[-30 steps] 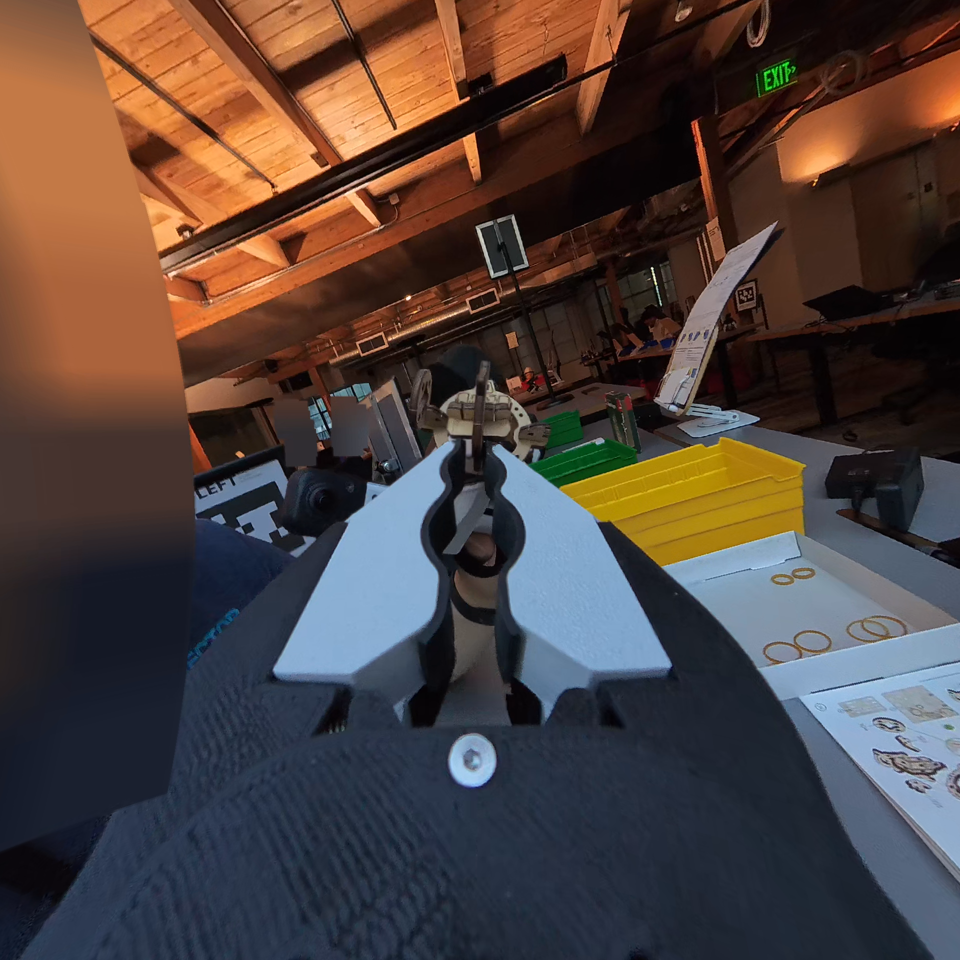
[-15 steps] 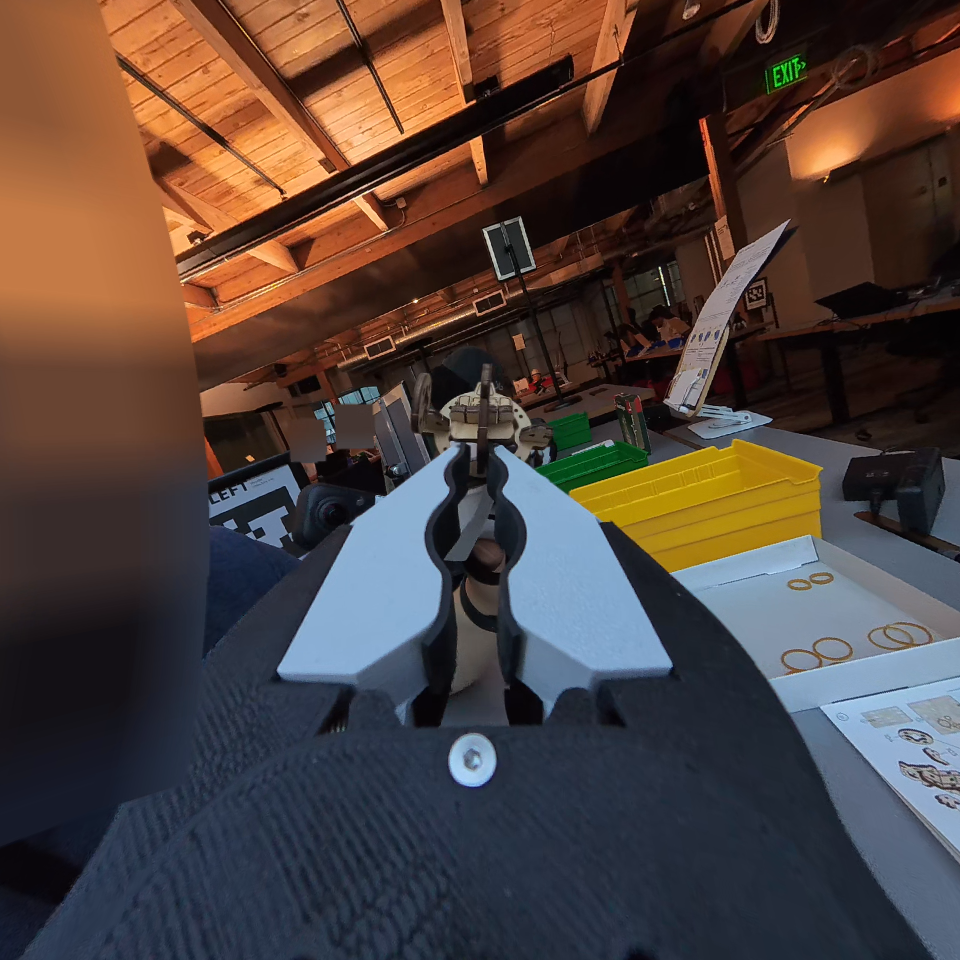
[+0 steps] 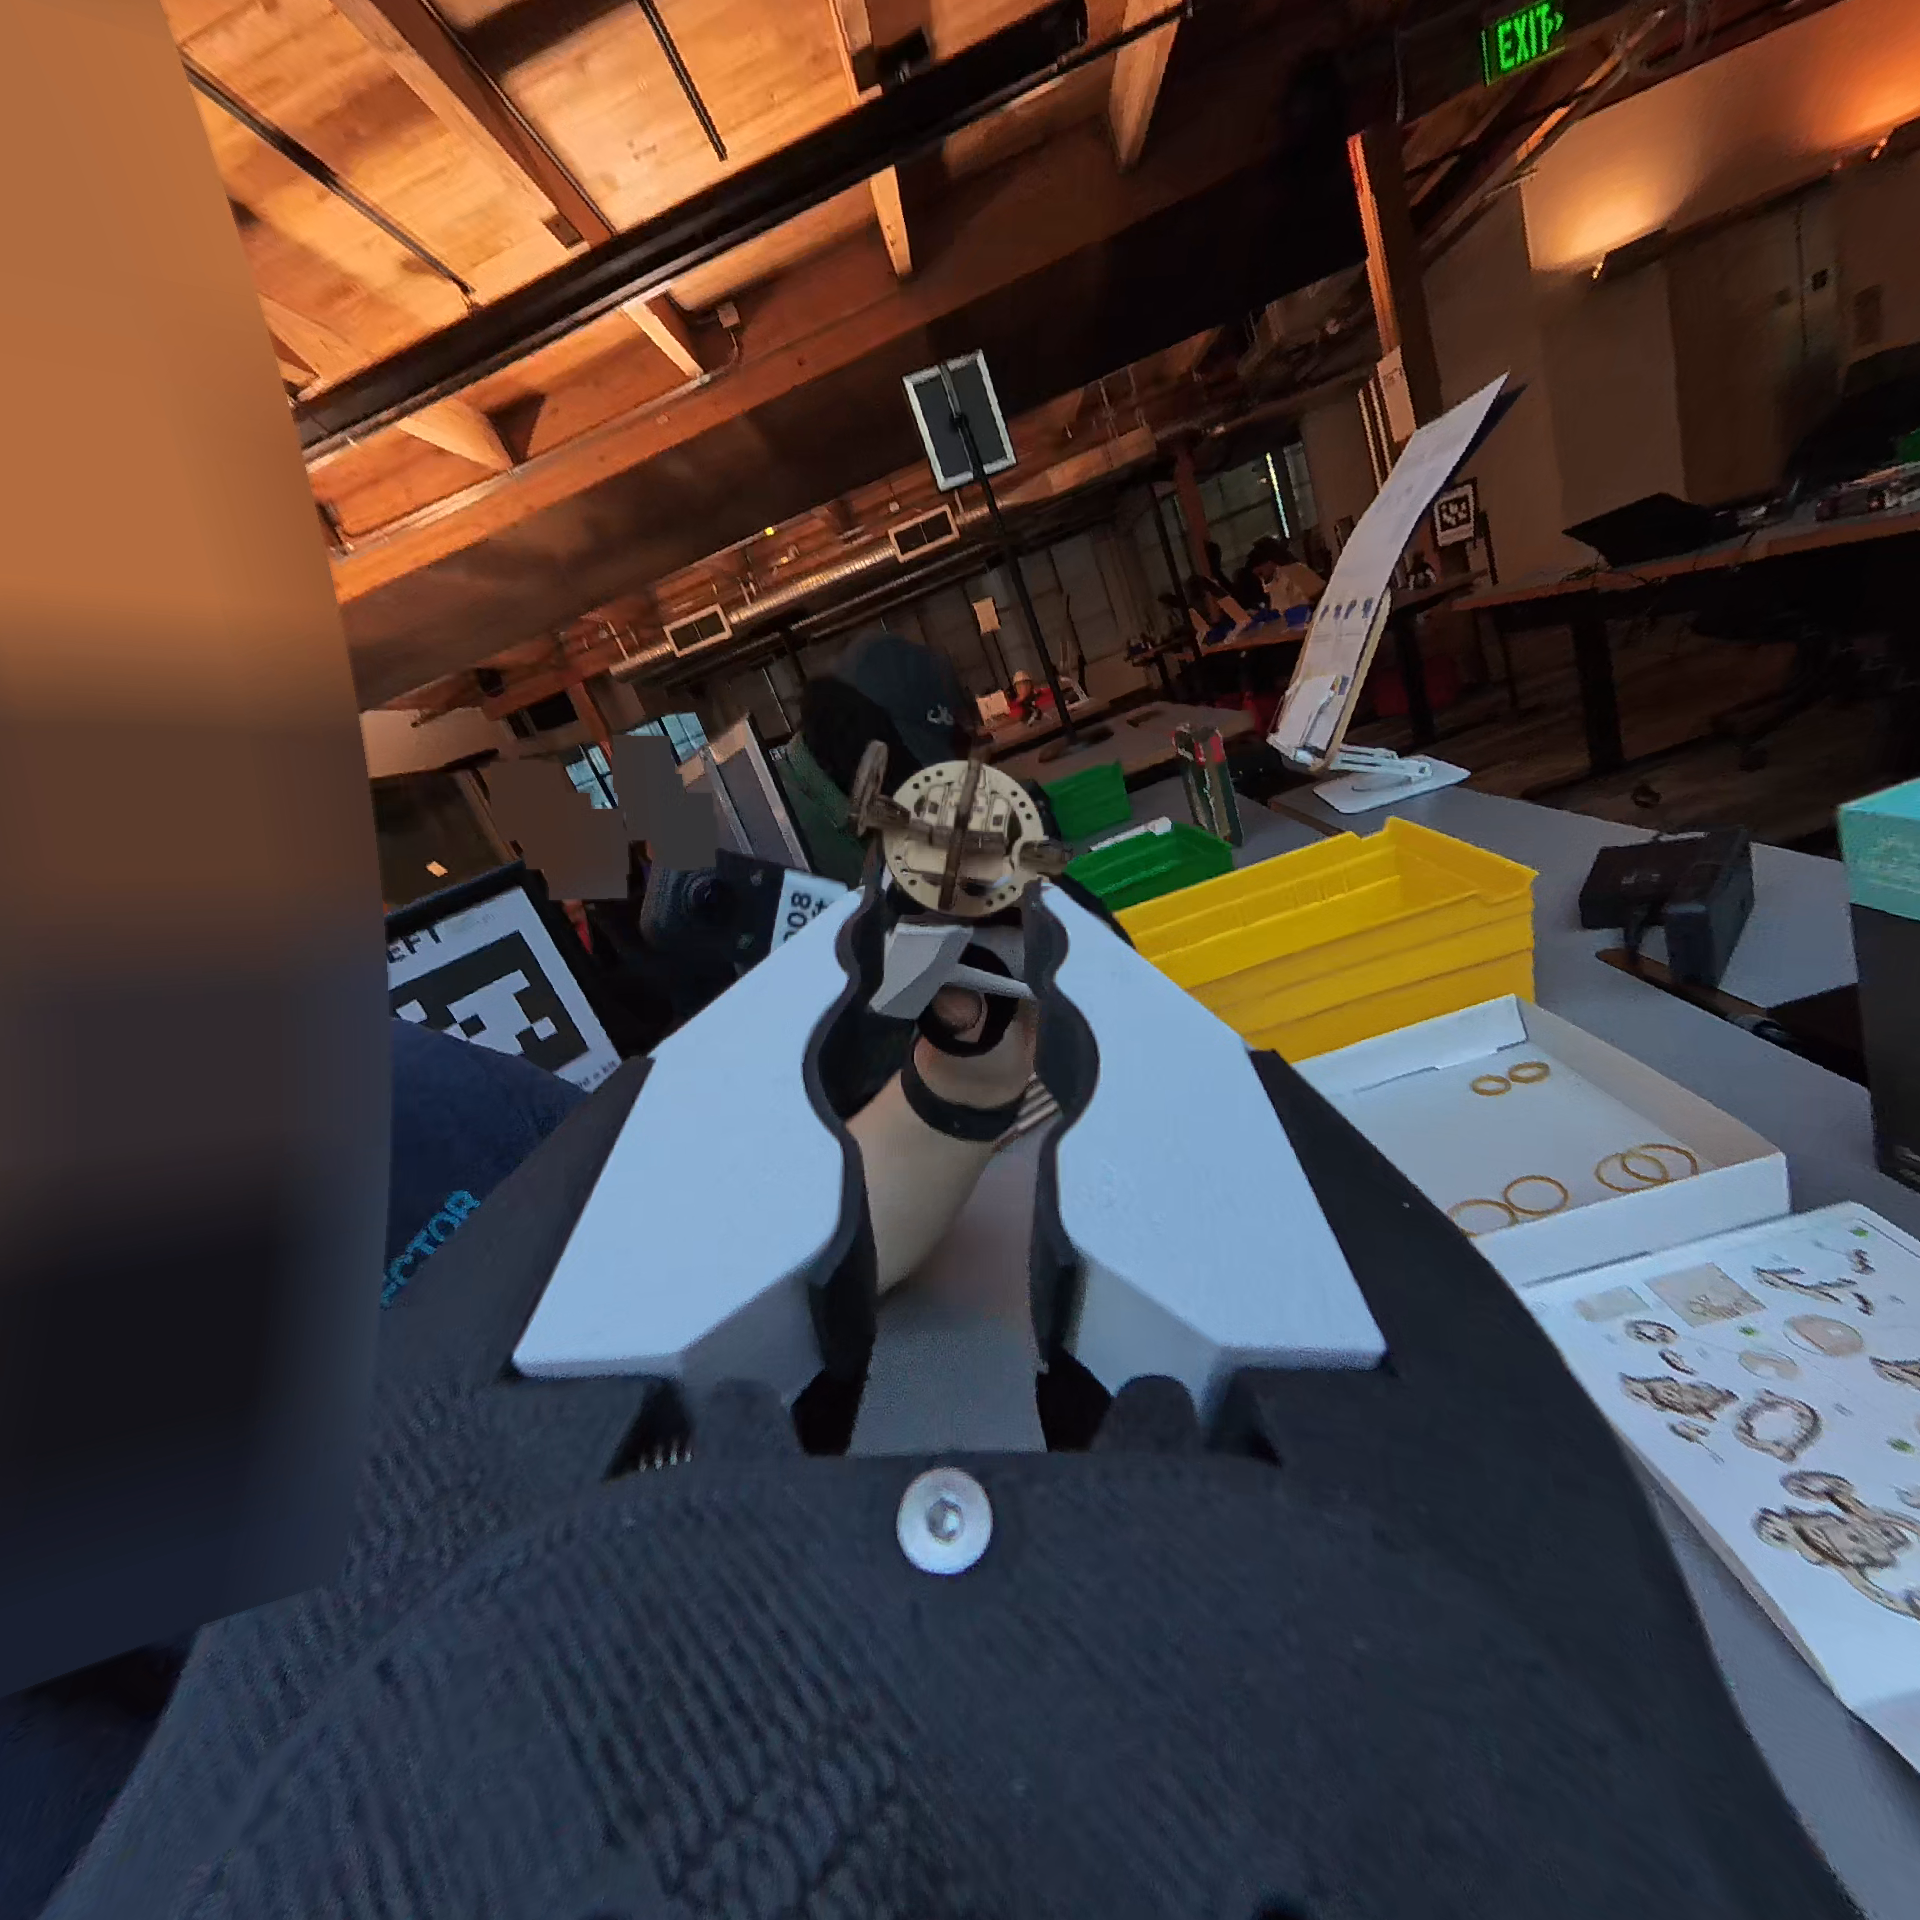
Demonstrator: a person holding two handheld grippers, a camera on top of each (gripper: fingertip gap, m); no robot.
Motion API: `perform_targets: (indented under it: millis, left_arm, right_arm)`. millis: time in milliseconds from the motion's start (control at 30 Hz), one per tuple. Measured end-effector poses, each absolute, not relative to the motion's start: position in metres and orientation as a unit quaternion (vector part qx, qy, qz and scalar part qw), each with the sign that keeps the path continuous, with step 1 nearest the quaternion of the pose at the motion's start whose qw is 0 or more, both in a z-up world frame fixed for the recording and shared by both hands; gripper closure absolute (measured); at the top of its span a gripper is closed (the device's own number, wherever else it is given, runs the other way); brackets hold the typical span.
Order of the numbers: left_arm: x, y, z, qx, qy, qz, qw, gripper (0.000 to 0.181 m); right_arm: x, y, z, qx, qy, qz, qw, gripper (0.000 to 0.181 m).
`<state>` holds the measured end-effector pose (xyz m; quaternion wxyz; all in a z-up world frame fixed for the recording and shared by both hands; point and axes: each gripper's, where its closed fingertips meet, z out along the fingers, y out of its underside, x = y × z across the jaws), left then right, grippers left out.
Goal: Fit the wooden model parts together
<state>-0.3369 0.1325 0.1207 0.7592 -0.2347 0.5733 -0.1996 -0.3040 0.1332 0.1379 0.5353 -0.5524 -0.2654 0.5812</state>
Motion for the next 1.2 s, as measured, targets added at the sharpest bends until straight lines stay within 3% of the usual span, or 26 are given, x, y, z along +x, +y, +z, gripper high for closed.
perform_targets:
  millis: [467, 1200]
  left_arm:
    - [-0.415, 0.165, 0.138, -0.203, 0.55, -0.303, 0.751, 0.176]
    - [-0.424, 0.146, 0.144, -0.172, 0.549, -0.364, 0.733, 0.176]
  right_arm:
    - [-0.234, 0.152, 0.138, -0.6, -0.229, 0.521, 0.562, 0.159]
    - [-0.223, 0.171, 0.119, -0.638, -0.208, 0.481, 0.564, 0.16]
